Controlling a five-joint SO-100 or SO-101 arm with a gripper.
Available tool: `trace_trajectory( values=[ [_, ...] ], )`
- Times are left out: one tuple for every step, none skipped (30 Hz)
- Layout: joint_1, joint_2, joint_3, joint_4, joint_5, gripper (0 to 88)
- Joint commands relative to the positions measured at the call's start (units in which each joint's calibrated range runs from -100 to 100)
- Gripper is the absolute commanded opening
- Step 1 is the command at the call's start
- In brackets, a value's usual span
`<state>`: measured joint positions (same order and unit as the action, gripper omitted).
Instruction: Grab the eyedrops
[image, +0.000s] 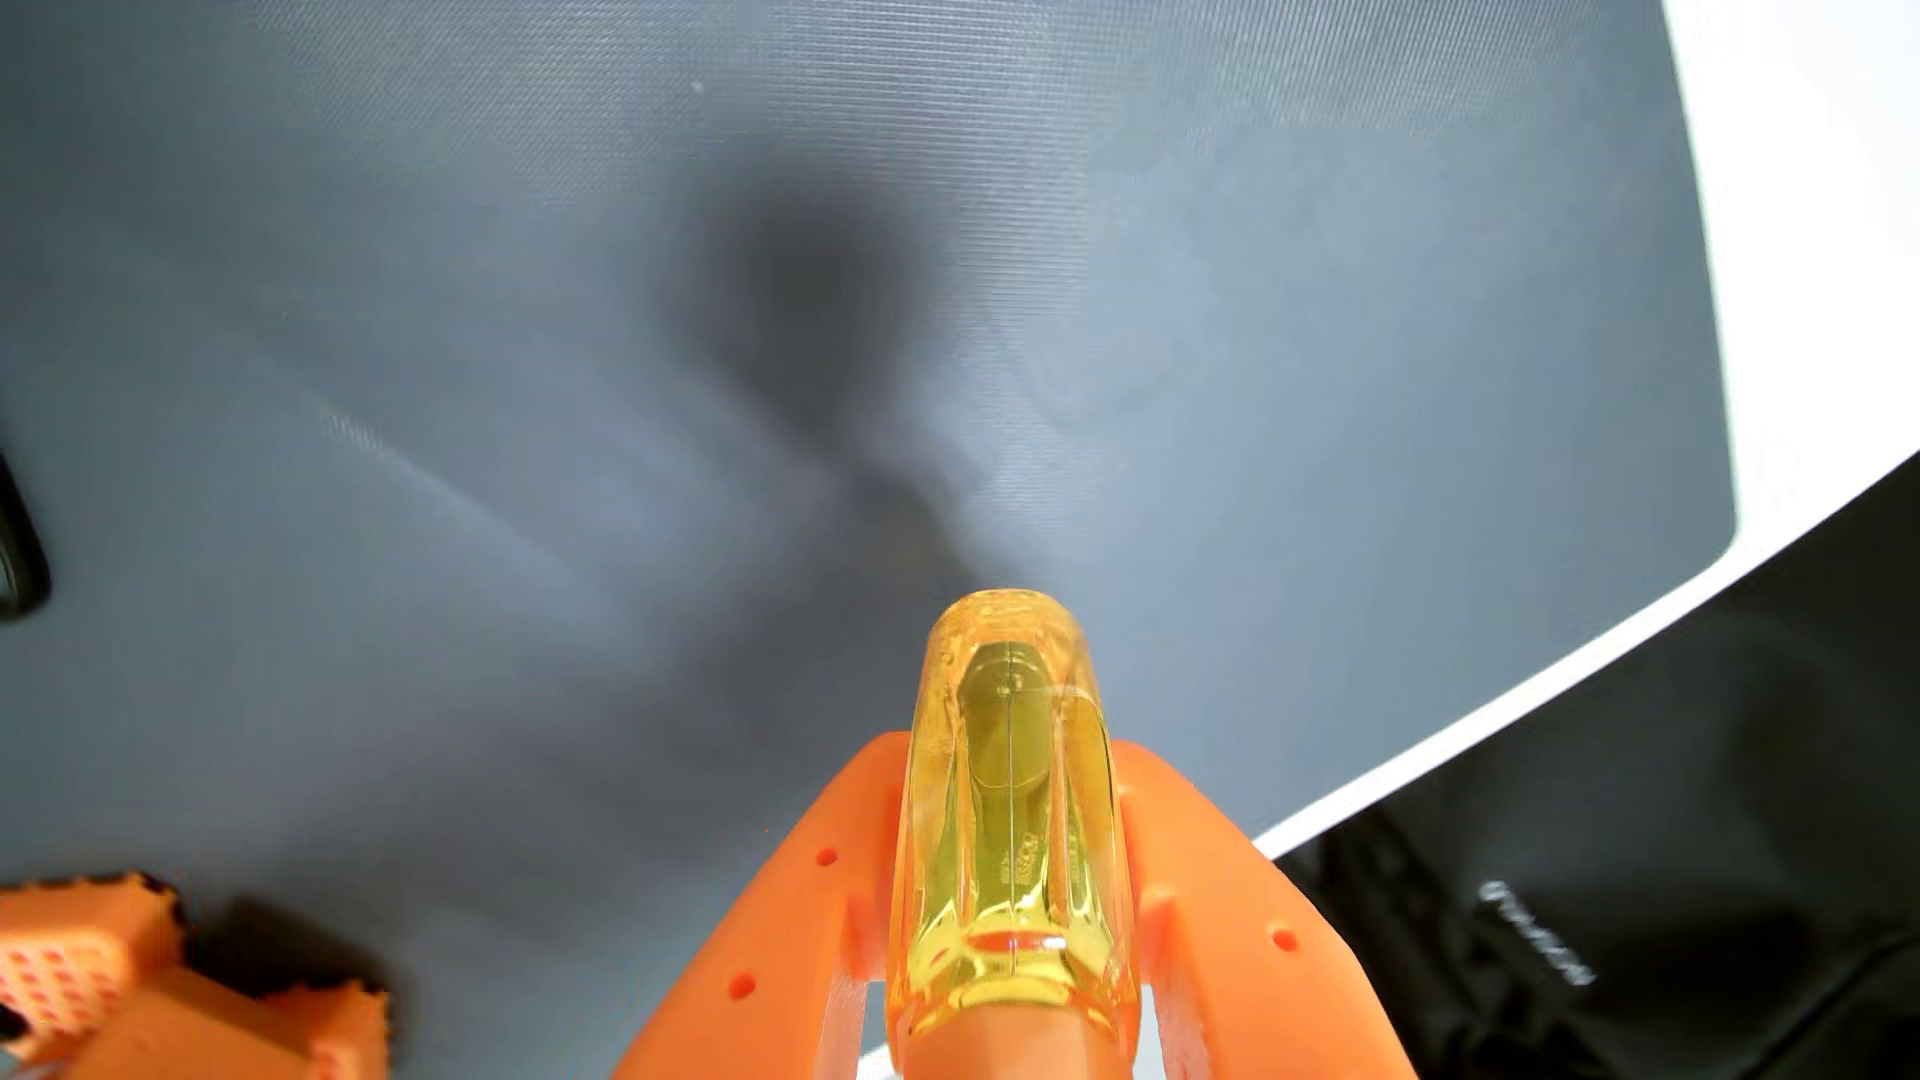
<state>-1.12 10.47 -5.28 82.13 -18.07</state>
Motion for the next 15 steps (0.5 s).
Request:
trace_trajectory(
  values=[
    [-0.29, -1.17, -7.82, 4.11, 4.81, 0.6],
    [-0.79, -1.17, -8.9, 5.15, 5.8, 0.6],
    [-1.29, -1.17, -9.98, 6.19, 6.69, 0.6],
    [-1.7, -1.17, -10.97, 7.05, 7.53, 0.6],
    [-1.87, -1.17, -11.78, 7.66, 8.26, 0.6],
    [-2.45, -1.17, -12.41, 7.75, 9.15, 0.6],
    [-2.87, -1.17, -12.77, 7.66, 10.35, 0.6],
    [-3.12, -1.26, -13.13, 7.49, 11.56, 0.6],
    [-3.45, -1.26, -13.4, 7.31, 12.66, 0.6],
    [-3.7, -1.26, -13.67, 7.31, 13.6, 0.6],
    [-3.7, -1.26, -13.67, 7.31, 14.28, 0.6],
    [-3.7, -1.43, -13.67, 7.31, 14.86, 0.6],
    [-3.61, -1.85, -13.58, 7.31, 15.48, 0.6],
    [-3.61, -2.36, -13.31, 7.31, 16.06, 0.6],
    [-3.53, -2.95, -12.95, 7.23, 16.58, 0.6]
  ],
)
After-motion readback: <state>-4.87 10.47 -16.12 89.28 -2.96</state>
